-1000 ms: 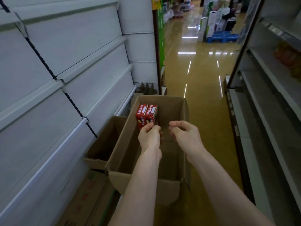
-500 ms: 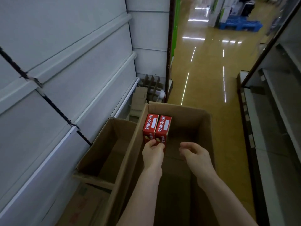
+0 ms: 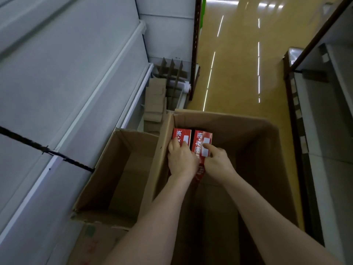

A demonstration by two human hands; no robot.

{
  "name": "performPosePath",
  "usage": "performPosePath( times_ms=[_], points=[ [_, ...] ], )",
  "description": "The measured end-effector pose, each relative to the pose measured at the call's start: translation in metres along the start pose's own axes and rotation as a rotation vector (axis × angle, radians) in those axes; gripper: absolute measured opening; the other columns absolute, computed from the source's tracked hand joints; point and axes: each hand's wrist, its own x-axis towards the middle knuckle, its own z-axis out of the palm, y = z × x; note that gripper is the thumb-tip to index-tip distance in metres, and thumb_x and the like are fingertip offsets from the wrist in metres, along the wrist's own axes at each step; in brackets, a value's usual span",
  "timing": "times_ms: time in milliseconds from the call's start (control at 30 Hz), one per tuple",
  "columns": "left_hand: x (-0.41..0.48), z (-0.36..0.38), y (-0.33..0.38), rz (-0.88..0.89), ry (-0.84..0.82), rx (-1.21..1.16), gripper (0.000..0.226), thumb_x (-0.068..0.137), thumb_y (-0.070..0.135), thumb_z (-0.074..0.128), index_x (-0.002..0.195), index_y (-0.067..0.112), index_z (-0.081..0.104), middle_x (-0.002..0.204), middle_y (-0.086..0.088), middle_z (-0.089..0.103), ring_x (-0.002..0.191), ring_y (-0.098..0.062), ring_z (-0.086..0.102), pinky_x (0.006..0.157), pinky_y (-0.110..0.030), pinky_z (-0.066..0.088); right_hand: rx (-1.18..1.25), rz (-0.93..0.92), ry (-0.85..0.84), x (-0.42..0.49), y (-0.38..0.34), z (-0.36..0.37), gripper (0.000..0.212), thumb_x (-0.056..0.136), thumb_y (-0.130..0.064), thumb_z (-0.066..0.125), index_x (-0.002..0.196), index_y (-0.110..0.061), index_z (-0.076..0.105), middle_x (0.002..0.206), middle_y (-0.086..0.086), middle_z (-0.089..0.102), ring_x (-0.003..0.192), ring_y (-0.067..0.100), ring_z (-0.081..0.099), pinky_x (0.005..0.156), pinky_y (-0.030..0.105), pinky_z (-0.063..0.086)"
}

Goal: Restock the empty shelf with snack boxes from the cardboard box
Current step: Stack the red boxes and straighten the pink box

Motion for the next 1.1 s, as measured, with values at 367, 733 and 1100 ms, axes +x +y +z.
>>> performPosePath(
  times_ms=[367, 733, 1100],
  points=[
    [0.011, 0.017, 0.007, 0.011, 0.045, -0.065, 0.049, 0.089, 0.050, 0.061, 0.127, 0.023, 0.048, 0.139, -0.005, 0.029, 0.118, -0.024, 0.046, 0.093, -0.038, 0.049, -0.181, 0.059, 0.149, 0.017, 0.022, -0.002, 0.048, 0.097, -0.043, 0.048, 0.143, -0.032, 0.037, 0.135, 0.006, 0.048, 0.114, 0.023, 0.056, 0.092, 0.042, 0.052],
    [0.022, 0.036, 0.010, 0.049, -0.050, 0.028, 0.073, 0.088, 0.050, 0.060, 0.142, 0.021, 0.019, 0.138, -0.013, 0.037, 0.120, -0.034, 0.048, 0.089, -0.045, 0.045, -0.076, 0.243, 0.181, 0.031, 0.033, -0.009, 0.082, 0.081, -0.037, 0.074, 0.141, -0.023, 0.020, 0.133, 0.010, 0.046, 0.118, 0.031, 0.052, 0.089, 0.042, 0.047],
    [0.016, 0.032, 0.012, 0.088, -0.164, 0.197, 0.092, 0.089, 0.045, 0.063, 0.153, 0.034, -0.003, 0.146, -0.014, 0.024, 0.120, -0.037, 0.049, 0.088, -0.044, 0.046, -0.138, 0.167, 0.193, 0.010, 0.061, -0.013, 0.101, 0.085, -0.033, 0.071, 0.151, -0.032, -0.006, 0.142, 0.014, 0.035, 0.125, 0.034, 0.047, 0.097, 0.048, 0.044]
  ],
)
